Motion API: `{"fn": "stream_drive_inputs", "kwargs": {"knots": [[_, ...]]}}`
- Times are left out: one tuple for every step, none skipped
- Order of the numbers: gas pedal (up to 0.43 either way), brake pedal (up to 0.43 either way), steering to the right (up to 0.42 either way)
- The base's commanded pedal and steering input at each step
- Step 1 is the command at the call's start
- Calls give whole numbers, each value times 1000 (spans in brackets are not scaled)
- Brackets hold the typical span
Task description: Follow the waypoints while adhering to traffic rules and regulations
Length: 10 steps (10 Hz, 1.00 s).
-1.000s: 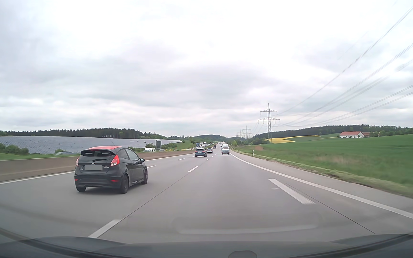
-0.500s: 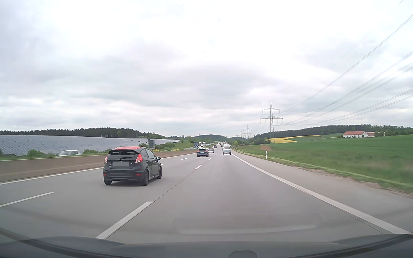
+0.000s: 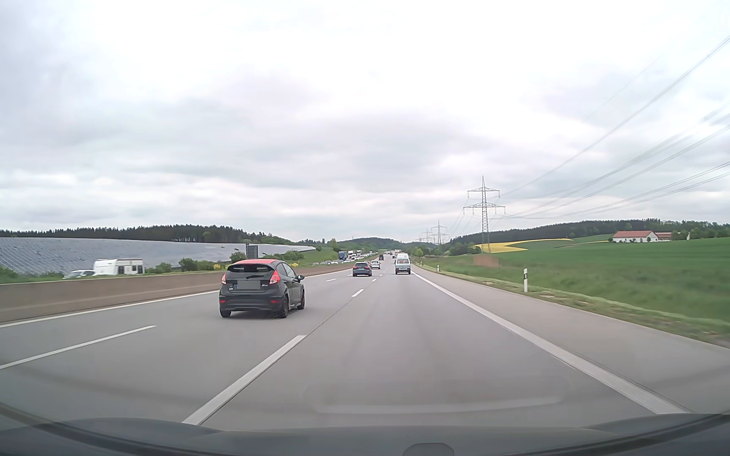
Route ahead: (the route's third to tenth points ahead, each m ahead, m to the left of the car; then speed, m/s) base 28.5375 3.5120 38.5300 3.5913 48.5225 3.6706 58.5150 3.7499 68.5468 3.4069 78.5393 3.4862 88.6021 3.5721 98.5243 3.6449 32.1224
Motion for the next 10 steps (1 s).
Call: {"fn": "stream_drive_inputs", "kwargs": {"knots": [[189,0,-4],[189,0,-4],[189,0,-4],[189,0,-4],[189,0,-4],[189,0,-4],[189,0,-4],[189,0,-4],[189,0,-4],[189,0,-4]]}}
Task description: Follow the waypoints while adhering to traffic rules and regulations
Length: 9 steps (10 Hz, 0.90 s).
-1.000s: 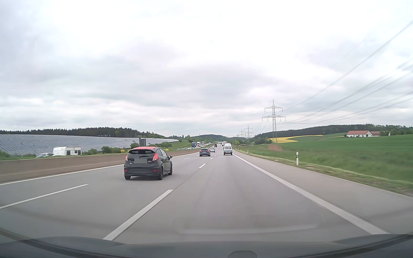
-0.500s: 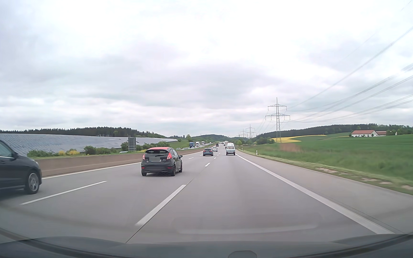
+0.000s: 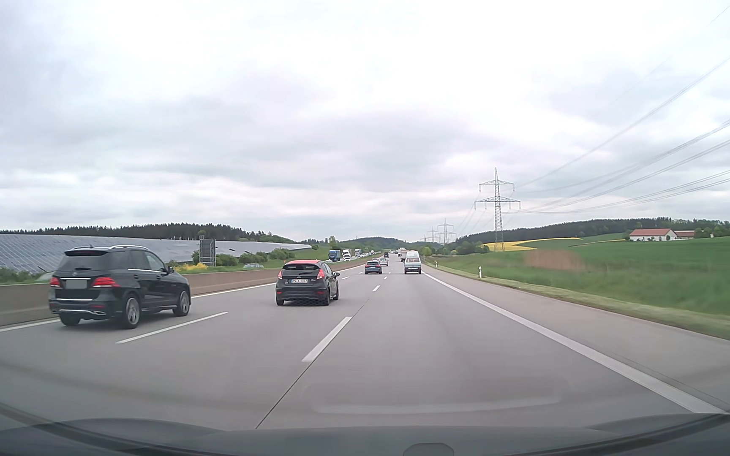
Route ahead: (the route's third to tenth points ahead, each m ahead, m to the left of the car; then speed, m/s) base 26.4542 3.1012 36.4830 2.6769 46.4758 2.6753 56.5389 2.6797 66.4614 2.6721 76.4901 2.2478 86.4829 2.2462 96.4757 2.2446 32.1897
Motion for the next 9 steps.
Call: {"fn": "stream_drive_inputs", "kwargs": {"knots": [[189,0,-4],[189,0,-4],[177,0,-4],[177,0,-4],[169,0,-4],[169,0,-3],[169,0,-3],[189,0,-3],[220,0,-2]]}}
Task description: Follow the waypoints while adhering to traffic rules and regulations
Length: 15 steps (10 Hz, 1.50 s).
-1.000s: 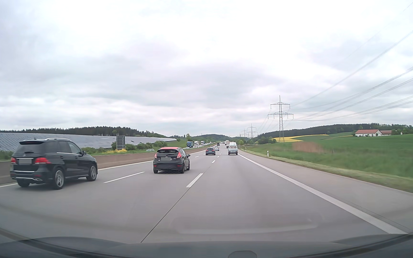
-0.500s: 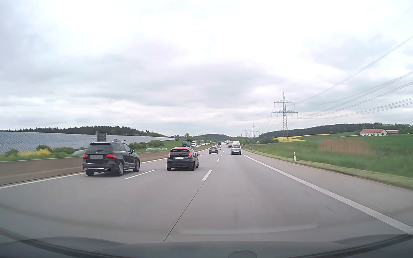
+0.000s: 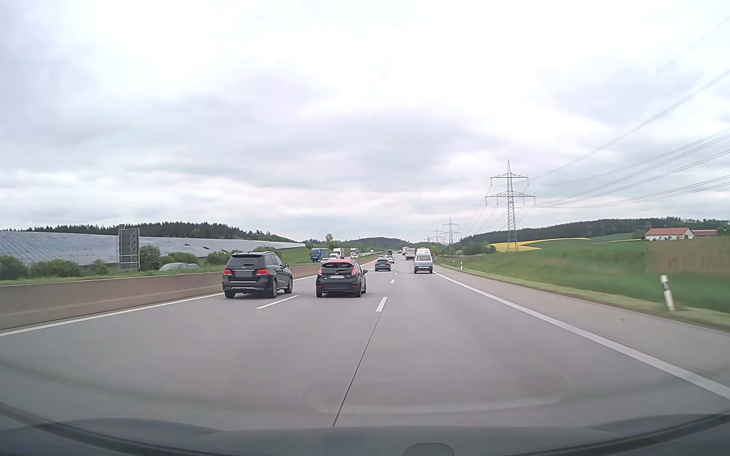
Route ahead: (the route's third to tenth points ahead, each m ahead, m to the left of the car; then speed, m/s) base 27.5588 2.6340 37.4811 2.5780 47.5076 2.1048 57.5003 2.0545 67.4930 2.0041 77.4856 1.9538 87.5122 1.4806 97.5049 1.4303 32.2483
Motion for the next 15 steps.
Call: {"fn": "stream_drive_inputs", "kwargs": {"knots": [[220,0,-2],[228,0,-2],[240,0,-2],[248,0,-1],[248,0,-1],[248,0,-1],[248,0,-1],[248,0,-1],[248,0,0],[248,0,1],[248,0,1],[248,0,1],[248,0,1],[248,0,1],[248,0,1]]}}
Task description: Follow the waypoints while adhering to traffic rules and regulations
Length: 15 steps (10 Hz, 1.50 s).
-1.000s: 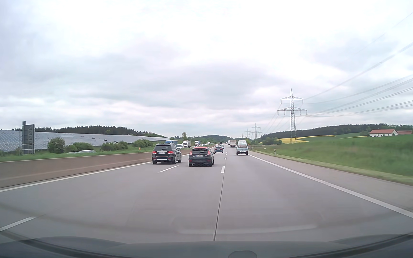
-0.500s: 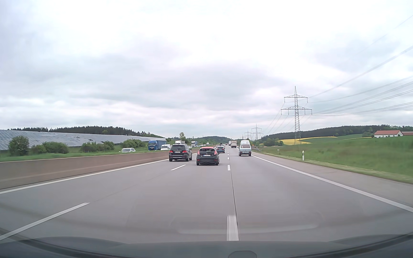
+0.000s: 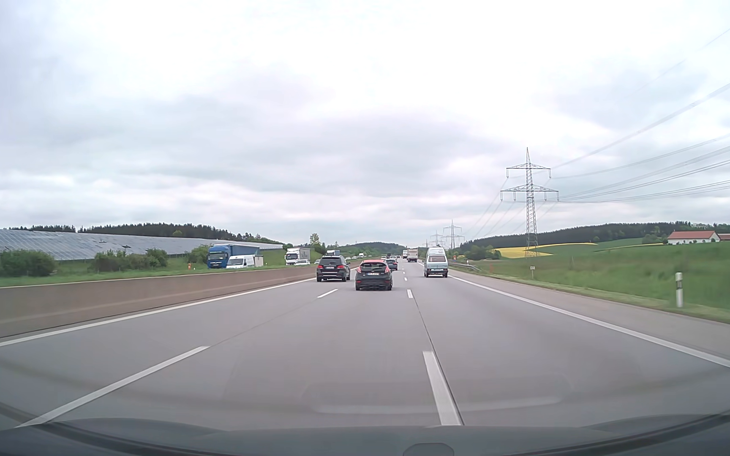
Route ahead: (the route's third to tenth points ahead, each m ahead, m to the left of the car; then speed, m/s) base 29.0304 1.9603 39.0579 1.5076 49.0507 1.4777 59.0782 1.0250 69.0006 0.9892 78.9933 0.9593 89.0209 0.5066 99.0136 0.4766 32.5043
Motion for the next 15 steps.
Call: {"fn": "stream_drive_inputs", "kwargs": {"knots": [[248,0,1],[248,0,1],[248,0,1],[248,0,1],[260,0,1],[268,0,0],[268,0,1],[268,0,0],[268,0,0],[268,0,1],[268,0,0],[268,0,0],[268,0,0],[268,0,0],[268,0,0]]}}
